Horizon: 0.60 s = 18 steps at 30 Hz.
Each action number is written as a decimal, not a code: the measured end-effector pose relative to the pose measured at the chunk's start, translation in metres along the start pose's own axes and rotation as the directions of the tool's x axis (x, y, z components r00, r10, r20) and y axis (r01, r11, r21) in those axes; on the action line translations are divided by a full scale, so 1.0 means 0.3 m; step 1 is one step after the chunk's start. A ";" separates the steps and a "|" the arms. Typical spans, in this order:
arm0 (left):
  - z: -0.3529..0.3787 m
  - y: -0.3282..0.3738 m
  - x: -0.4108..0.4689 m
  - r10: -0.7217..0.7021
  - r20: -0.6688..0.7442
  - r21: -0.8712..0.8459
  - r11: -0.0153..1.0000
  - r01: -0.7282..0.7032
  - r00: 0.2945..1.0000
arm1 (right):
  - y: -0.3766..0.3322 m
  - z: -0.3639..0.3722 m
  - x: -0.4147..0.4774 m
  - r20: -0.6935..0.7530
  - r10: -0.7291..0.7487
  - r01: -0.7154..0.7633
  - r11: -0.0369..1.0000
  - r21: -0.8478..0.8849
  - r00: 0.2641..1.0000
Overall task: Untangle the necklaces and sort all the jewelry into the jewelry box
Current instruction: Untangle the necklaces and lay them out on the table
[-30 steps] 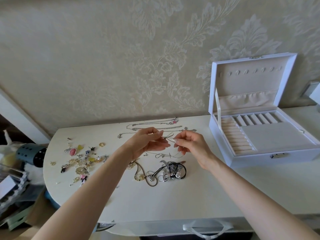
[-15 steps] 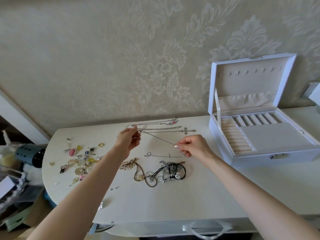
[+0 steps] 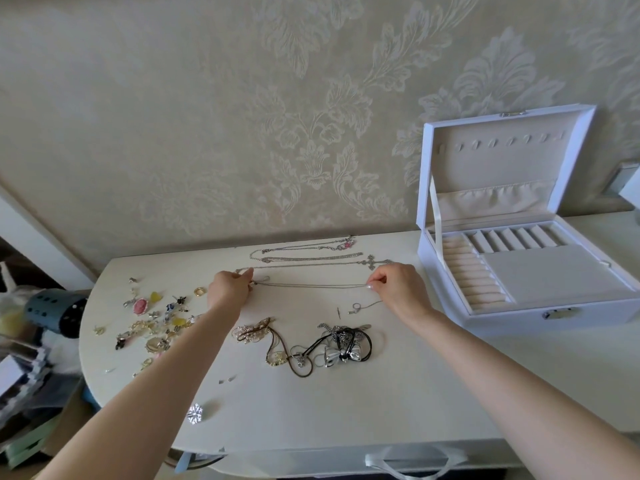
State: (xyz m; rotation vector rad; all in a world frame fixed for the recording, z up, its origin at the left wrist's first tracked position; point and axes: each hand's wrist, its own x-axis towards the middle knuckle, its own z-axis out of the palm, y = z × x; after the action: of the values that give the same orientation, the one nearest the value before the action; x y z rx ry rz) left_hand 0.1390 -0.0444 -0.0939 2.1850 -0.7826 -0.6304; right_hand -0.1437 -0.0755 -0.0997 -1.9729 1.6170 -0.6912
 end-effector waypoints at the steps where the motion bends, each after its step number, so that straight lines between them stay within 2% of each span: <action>1: 0.000 0.003 0.005 0.009 -0.013 0.047 0.999 -0.008 1.000 | 0.000 0.001 0.004 -0.019 -0.002 0.002 1.000 -0.007 1.000; 8: -0.001 0.028 0.044 0.009 -0.015 0.167 0.986 -0.006 1.000 | 0.025 0.011 0.039 -0.134 0.003 -0.004 1.000 -0.005 0.991; 18: 0.000 0.019 0.045 0.041 -0.058 0.230 0.973 -0.027 0.997 | 0.044 0.012 0.051 -0.105 -0.005 0.003 1.000 -0.019 0.994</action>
State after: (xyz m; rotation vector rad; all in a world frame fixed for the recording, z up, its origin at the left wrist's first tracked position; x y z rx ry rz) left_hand 0.1464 -0.0570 -0.0921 2.3823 -0.8956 -0.4703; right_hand -0.1486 -0.0928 -0.1100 -1.9833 1.6866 -0.7963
